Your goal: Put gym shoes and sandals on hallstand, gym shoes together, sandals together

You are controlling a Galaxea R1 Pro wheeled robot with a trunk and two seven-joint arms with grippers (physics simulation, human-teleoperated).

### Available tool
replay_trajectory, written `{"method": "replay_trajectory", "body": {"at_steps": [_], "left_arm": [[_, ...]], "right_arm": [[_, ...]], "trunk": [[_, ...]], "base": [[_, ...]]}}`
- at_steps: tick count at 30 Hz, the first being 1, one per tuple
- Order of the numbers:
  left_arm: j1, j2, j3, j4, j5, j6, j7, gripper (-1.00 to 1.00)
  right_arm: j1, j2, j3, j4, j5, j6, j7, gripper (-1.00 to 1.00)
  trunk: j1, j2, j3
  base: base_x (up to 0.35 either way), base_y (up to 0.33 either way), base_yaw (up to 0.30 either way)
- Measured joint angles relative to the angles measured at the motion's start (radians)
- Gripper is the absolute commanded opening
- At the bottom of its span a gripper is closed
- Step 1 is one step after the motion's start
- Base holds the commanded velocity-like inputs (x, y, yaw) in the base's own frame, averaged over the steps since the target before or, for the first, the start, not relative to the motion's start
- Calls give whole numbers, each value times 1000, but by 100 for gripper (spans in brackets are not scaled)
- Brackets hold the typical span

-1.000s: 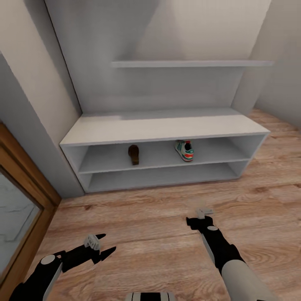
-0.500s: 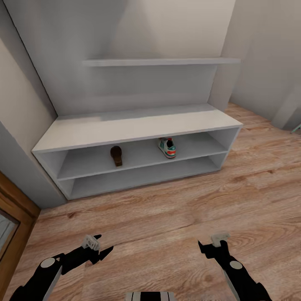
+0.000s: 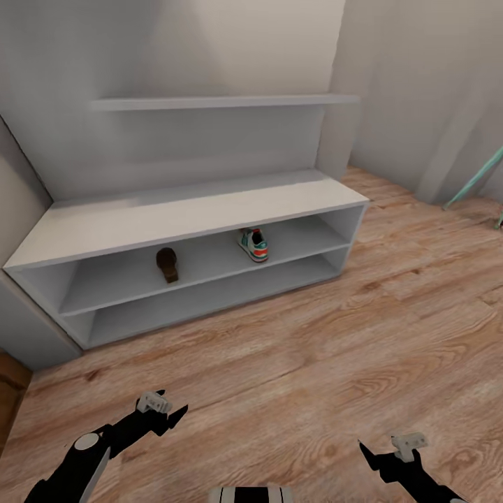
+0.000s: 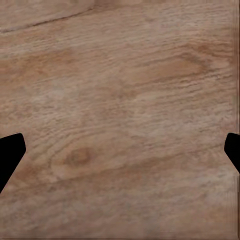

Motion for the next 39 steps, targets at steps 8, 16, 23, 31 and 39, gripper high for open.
{"method": "replay_trajectory", "body": {"at_steps": [8, 16, 23, 31, 39], "left_arm": [[0, -20, 2, 33, 5, 0, 16, 100], [0, -22, 6, 40, 7, 0, 18, 100], [0, -18, 9, 34, 8, 2, 18, 100], [0, -17, 9, 33, 7, 1, 19, 100], [0, -21, 9, 40, 7, 1, 66, 100]], "right_arm": [[3, -3, -3, 17, -1, -24, 3, 100], [3, -4, -4, 36, -2, -25, 3, 100], [3, -5, -4, 38, -2, -25, 5, 100], [3, -6, -4, 39, -2, -25, 5, 100], [3, -5, -4, 39, -2, -25, 4, 100]], "trunk": [[0, 0, 0], [-1, 0, 8], [-3, 2, 27], [-3, 2, 30], [-3, 2, 36]], "base": [[0, 0, -271], [0, 0, -282], [0, 0, -283], [0, 0, -285], [0, 0, -286]]}}
